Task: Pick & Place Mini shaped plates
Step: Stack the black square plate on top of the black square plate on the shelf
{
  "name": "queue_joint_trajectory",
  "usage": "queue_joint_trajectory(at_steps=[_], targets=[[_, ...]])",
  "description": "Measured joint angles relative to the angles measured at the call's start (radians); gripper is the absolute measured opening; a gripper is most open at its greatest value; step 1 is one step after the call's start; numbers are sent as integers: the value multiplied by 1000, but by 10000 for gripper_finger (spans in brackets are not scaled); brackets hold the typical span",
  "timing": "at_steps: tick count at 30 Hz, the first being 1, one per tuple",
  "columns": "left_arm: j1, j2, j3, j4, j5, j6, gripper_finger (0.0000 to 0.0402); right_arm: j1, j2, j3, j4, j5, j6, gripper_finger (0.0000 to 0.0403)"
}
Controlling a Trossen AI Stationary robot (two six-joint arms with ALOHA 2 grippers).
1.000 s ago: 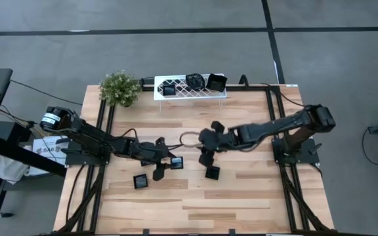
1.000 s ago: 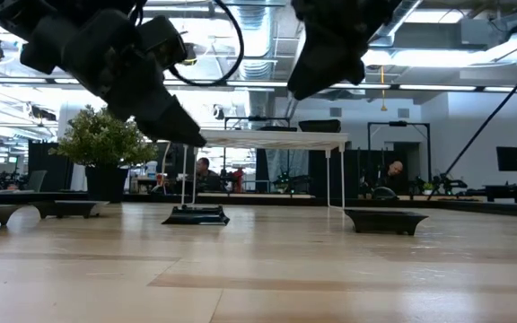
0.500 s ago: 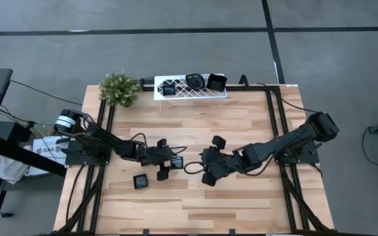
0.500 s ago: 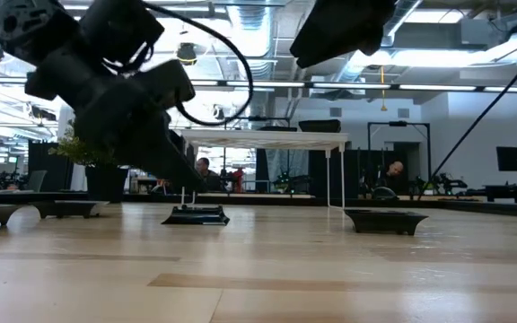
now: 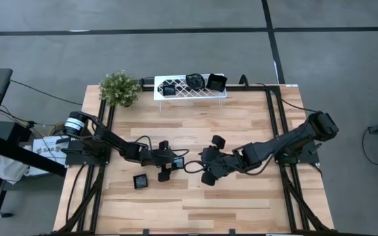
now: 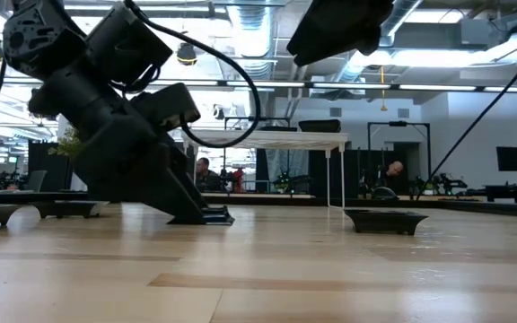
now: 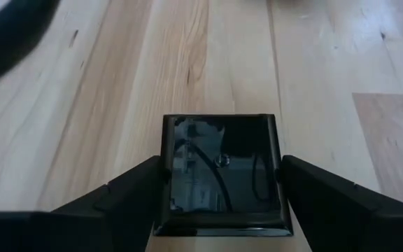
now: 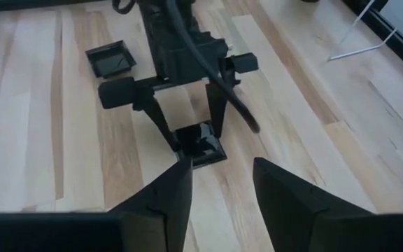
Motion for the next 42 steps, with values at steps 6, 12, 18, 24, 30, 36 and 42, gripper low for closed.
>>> queue_joint_trajectory(at_steps=[6,12,18,24,30,36,42], targets=[[0,3,0,4,0,0,283,-1,0,0,0,0,0,148],[0,2,13,9,5,23,248,-1,0,0,0,0,0,145],[0,3,33,11,5,27,225,-1,0,0,0,0,0,143],[0,3,33,23,4,45,240,-1,0,0,-1,-1,0,147],[0,-14,33,37,3,68,237,-2,0,0,-1,-1,-6,148],[0,-114,33,41,1,84,233,-3,0,0,-2,-1,-11,149],[0,-247,32,41,1,111,233,8,0,-1,4,42,-114,150]])
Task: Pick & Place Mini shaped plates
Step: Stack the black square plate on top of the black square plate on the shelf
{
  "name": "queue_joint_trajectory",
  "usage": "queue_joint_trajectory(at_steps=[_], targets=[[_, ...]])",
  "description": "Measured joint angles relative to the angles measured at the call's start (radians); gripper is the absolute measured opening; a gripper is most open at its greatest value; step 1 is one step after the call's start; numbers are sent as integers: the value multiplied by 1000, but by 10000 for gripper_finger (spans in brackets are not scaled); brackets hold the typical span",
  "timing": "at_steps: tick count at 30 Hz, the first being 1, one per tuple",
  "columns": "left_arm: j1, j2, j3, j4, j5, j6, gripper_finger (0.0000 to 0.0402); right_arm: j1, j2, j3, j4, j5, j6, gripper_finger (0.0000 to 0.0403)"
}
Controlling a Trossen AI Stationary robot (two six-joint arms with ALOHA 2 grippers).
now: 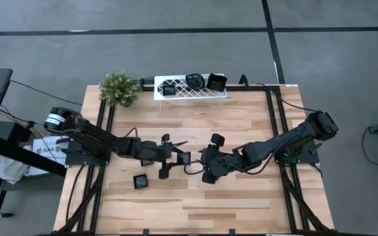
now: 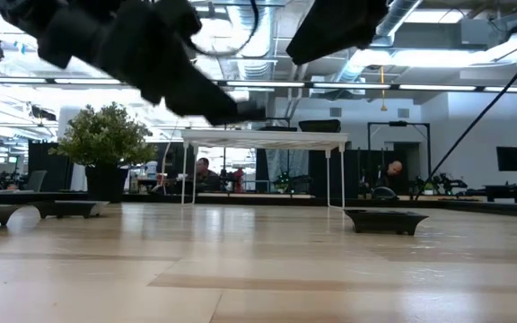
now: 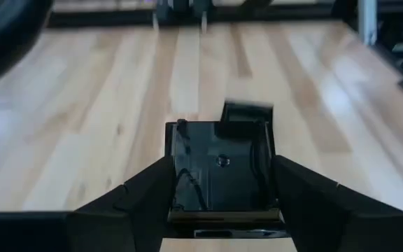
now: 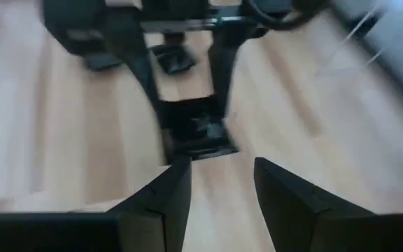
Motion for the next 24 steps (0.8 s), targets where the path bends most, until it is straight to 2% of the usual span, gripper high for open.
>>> queue_joint_trajectory(at_steps=[6,8,10,15,21,24], targets=[[-1,-112,-17,-2,11,13,234,90,-11,0,67,418,-317,148],[-1,-135,-22,0,12,13,234,114,-10,0,77,489,-383,149],[-1,-153,-28,-2,13,13,234,127,-3,0,79,461,-417,150],[-5,-175,-29,13,32,12,233,120,-1,0,80,292,-427,149],[-26,-180,-29,28,34,-11,234,102,-1,0,82,383,-452,135],[-34,-181,-29,38,33,-43,235,100,2,0,88,383,-520,124]])
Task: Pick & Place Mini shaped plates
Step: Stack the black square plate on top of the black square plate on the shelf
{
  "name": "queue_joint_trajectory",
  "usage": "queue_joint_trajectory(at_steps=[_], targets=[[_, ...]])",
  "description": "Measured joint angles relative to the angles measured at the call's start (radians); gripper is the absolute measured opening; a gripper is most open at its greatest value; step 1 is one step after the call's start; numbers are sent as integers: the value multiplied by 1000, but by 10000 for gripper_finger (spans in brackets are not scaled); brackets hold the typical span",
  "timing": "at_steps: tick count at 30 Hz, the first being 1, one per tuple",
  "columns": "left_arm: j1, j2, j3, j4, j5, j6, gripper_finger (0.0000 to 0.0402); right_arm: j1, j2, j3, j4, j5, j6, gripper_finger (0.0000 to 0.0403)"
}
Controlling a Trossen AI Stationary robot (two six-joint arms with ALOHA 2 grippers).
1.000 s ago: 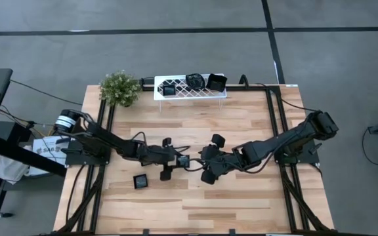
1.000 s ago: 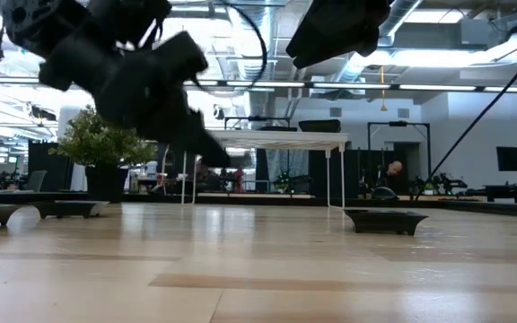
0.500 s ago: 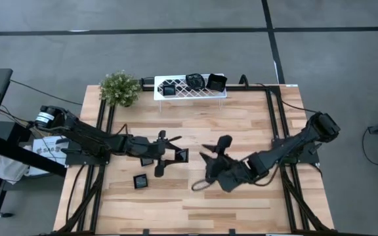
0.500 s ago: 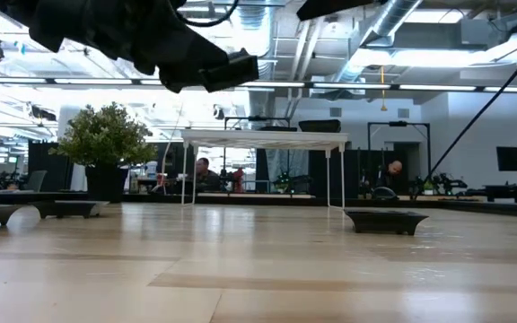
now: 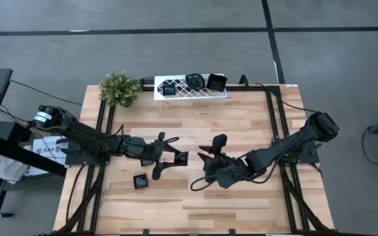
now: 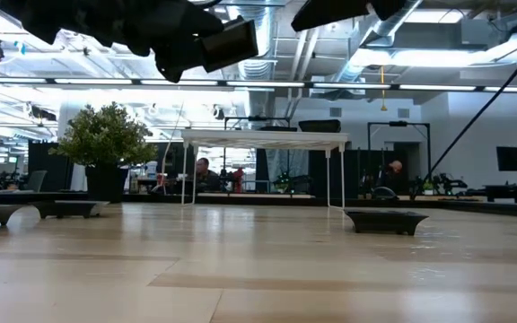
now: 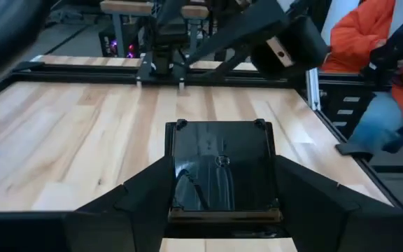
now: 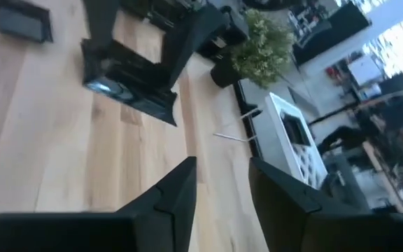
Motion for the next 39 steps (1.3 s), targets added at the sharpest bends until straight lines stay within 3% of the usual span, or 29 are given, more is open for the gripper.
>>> queue_joint_trajectory(at_steps=[5,10,13,21,28,39], targets=[[-12,-3,0,7,0,-13,236,23,85,1,133,-1,-150,110],[-11,-3,0,16,-2,-27,236,31,179,1,257,98,-319,99],[-12,-3,0,20,-1,-27,236,34,215,1,278,154,-374,96],[-11,-3,0,28,-1,-27,237,31,259,1,410,182,-496,96],[-11,-3,0,26,-2,-27,237,29,259,1,460,252,-523,96],[-11,-3,0,26,-2,-27,237,29,259,1,508,251,-571,96]])
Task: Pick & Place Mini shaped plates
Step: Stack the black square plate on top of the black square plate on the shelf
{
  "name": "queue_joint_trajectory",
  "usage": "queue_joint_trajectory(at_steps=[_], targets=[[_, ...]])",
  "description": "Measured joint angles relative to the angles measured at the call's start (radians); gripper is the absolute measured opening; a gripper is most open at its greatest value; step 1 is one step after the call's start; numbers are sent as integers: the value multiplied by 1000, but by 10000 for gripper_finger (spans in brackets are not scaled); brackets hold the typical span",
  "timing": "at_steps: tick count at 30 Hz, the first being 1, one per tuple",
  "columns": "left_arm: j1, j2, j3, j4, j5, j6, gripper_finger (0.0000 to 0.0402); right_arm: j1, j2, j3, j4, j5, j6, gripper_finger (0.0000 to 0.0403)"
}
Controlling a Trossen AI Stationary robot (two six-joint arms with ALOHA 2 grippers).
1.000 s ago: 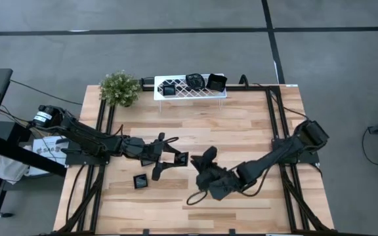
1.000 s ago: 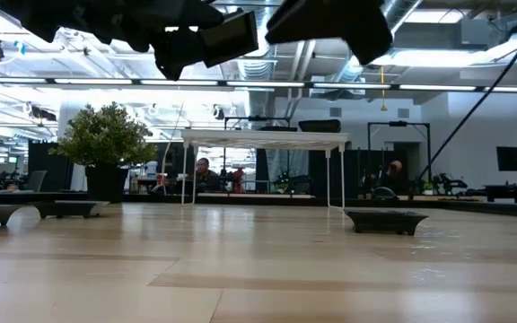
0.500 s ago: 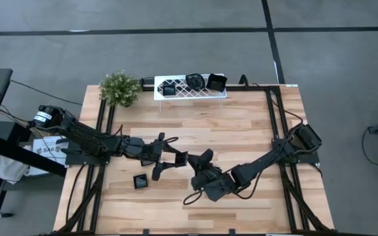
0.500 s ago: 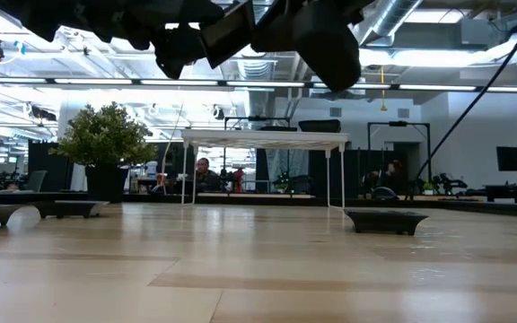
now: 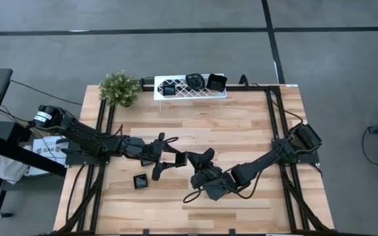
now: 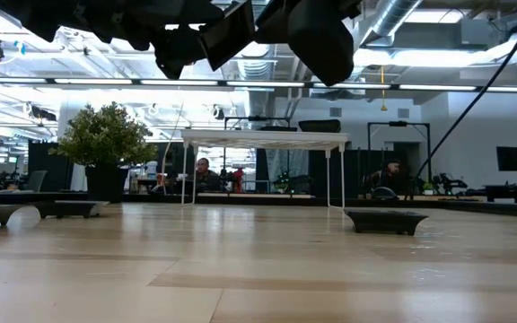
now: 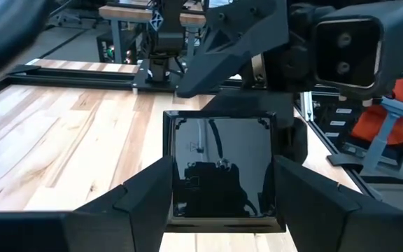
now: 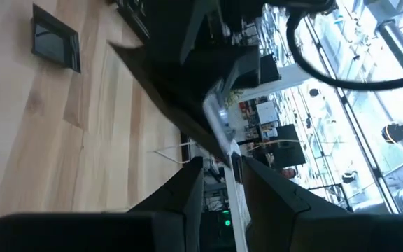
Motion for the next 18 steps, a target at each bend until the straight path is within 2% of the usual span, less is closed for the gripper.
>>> queue_joint_trajectory(at_steps=[5,12,18], targets=[[0,0,0,0,0,0,237,0,0,0,40,-4,-38,96],[0,0,0,9,0,0,237,-11,0,0,60,-106,-37,92],[0,0,0,11,-2,0,237,-22,-2,0,68,-104,-37,55]])
